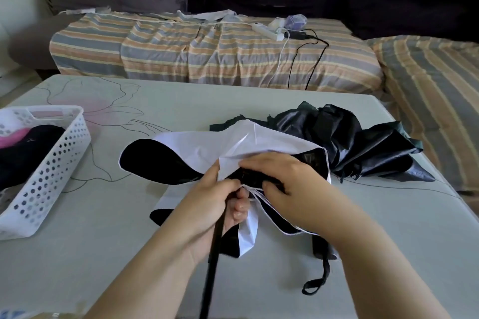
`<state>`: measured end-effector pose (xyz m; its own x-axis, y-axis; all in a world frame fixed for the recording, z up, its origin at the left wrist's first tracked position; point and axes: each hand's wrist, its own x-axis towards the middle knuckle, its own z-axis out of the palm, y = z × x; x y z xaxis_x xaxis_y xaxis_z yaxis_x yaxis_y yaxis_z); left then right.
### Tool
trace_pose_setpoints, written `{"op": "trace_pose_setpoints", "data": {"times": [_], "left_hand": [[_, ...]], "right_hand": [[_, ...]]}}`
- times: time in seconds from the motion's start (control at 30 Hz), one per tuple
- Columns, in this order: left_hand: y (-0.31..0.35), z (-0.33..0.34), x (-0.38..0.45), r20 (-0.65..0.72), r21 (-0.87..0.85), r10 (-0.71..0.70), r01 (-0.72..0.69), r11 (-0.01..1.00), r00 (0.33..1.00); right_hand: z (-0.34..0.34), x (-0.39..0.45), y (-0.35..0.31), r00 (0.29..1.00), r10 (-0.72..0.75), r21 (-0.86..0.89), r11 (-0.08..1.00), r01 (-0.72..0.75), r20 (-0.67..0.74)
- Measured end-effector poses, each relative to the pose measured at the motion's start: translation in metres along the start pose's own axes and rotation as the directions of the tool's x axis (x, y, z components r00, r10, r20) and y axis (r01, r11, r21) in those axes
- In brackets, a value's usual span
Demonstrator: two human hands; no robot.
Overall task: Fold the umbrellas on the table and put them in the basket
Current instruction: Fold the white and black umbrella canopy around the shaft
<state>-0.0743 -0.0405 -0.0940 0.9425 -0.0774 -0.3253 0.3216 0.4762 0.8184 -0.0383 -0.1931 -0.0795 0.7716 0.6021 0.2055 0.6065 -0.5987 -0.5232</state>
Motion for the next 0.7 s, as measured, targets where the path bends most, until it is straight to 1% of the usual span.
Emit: {"op": "trace_pose_setpoints", "data": {"times": [0.07, 0.13, 0.2, 0.27, 0.3, 0.33, 0.4, 0.43, 0.5, 0.53, 0.57, 0.6, 0.67, 0.7], "left_hand": [[0.004, -0.003, -0.002, 0.05, -0.043, 0.012, -0.01, 0.999, 0.999], [0.005, -0.004, -0.004, 0.059, -0.008, 0.007, -0.007, 1.0, 0.998], [0.003, -0.003, -0.007, 0.058, 0.041, -0.014, 0.011, 0.999, 0.998], [0.002, -0.002, -0.007, 0.068, 0.067, -0.024, 0.019, 0.998, 0.997], [0.002, -0.003, -0.007, 0.067, 0.07, -0.022, 0.017, 0.997, 0.997], [0.002, -0.004, -0.006, 0.063, 0.071, -0.017, 0.012, 0.997, 0.998], [0.003, -0.005, -0.006, 0.054, 0.081, 0.002, -0.007, 0.997, 0.999], [0.003, -0.005, -0.006, 0.051, 0.088, 0.012, -0.016, 0.996, 0.999], [0.004, -0.006, -0.008, 0.047, 0.098, 0.022, -0.026, 0.995, 0.999], [0.004, -0.006, -0.01, 0.05, 0.101, 0.022, -0.027, 0.995, 0.999], [0.005, -0.007, -0.01, 0.049, 0.105, 0.019, -0.024, 0.994, 0.999], [0.005, -0.007, -0.011, 0.038, 0.114, 0.013, -0.017, 0.993, 0.999], [0.004, -0.008, -0.01, -0.009, 0.181, 0.002, 0.0, 0.983, 1.0], [0.003, -0.008, -0.008, -0.028, 0.246, 0.008, -0.001, 0.969, 1.0]], "right_hand": [[-0.006, -0.004, 0.004, 0.999, 0.029, 0.013, 0.999, -0.029, 0.044], [-0.006, -0.006, 0.004, 0.999, 0.031, -0.05, 0.998, -0.03, 0.028], [-0.007, -0.008, -0.002, 0.994, -0.048, -0.121, 0.992, 0.036, -0.097], [-0.012, -0.009, -0.011, 0.952, -0.16, -0.143, 0.982, 0.126, -0.261], [-0.012, -0.008, -0.015, 0.929, -0.204, -0.141, 0.976, 0.168, -0.31], [-0.01, -0.008, -0.017, 0.916, -0.236, -0.152, 0.969, 0.195, -0.325], [-0.003, -0.004, -0.017, 0.926, -0.265, -0.214, 0.954, 0.21, -0.271], [0.002, -0.002, -0.013, 0.945, -0.235, -0.218, 0.958, 0.186, -0.226], [0.005, -0.001, -0.006, 0.986, -0.1, -0.12, 0.989, 0.084, -0.135], [0.003, -0.001, -0.005, 0.995, -0.05, -0.057, 0.997, 0.045, -0.092], [0.0, -0.002, -0.004, 0.999, -0.024, 0.001, 1.0, 0.025, -0.043], [-0.003, -0.003, -0.006, 1.0, -0.003, 0.016, 1.0, 0.003, 0.011], [-0.007, -0.008, -0.017, 0.997, 0.026, -0.097, 0.995, -0.019, 0.074], [-0.01, -0.011, -0.025, 0.999, 0.02, -0.148, 0.989, -0.014, 0.04]]}}
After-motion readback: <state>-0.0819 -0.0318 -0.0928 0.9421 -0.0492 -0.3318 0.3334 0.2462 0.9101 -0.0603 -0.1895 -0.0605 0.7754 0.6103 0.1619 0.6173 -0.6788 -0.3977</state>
